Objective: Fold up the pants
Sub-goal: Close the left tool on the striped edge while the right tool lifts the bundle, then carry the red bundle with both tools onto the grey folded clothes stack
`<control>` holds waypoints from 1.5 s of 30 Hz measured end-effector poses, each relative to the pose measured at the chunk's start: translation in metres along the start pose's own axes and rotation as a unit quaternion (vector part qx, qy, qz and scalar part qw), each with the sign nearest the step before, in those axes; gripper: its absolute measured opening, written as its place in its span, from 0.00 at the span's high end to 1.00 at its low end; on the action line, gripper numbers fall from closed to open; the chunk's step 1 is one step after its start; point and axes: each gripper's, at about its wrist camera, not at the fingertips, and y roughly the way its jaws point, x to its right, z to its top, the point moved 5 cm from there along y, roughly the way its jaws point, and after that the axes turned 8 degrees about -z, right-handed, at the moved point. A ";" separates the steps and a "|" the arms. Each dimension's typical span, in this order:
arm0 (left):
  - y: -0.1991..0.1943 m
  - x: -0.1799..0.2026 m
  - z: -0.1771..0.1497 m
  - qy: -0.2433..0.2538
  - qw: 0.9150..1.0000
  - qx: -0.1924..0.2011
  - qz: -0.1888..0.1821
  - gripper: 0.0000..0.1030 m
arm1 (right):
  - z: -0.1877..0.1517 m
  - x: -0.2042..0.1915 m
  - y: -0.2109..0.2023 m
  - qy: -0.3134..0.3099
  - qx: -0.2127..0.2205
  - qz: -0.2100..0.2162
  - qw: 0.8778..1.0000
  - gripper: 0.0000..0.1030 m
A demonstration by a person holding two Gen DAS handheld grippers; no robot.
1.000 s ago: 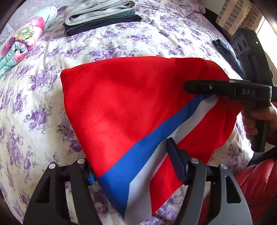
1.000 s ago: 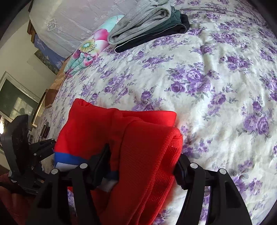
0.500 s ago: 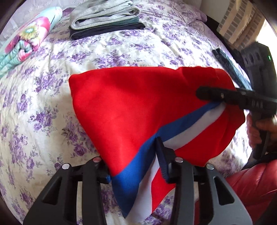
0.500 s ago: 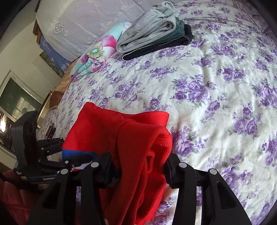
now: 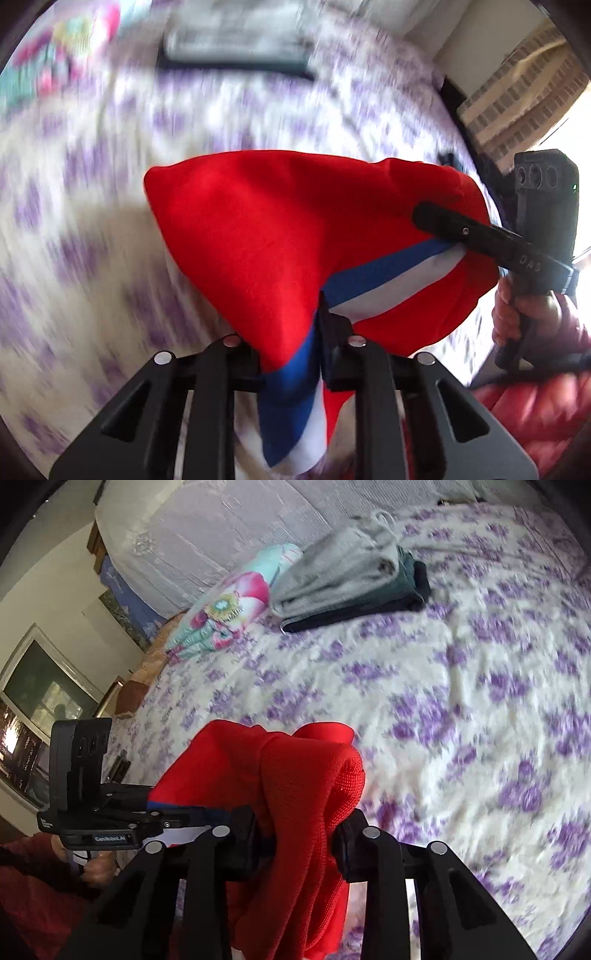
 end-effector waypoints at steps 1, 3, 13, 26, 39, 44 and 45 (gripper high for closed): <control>-0.007 0.001 0.015 0.003 1.000 0.019 0.001 0.82 | 0.020 0.002 -0.005 0.004 0.018 0.006 1.000 0.70; -0.019 0.001 0.052 0.012 0.998 0.055 0.000 0.82 | 0.063 0.007 -0.011 0.011 0.051 0.016 0.999 0.70; -0.035 -0.032 0.273 0.087 0.985 0.121 0.084 0.81 | 0.282 0.006 0.034 -0.045 0.121 0.000 0.992 0.70; 0.048 -0.132 0.330 -0.012 0.981 0.075 0.180 0.24 | 0.328 0.067 0.145 -0.068 0.090 -0.123 0.986 0.45; -0.028 -0.051 0.290 0.024 0.953 0.155 0.260 0.05 | 0.239 0.010 0.045 -0.065 0.190 -0.233 0.952 0.05; -0.042 -0.021 0.276 0.037 0.950 0.156 0.268 0.05 | 0.229 0.001 0.022 -0.044 0.192 -0.213 0.957 0.04; -0.045 -0.018 0.273 0.030 0.952 0.158 0.261 0.05 | 0.229 -0.001 0.016 -0.045 0.195 -0.216 0.956 0.04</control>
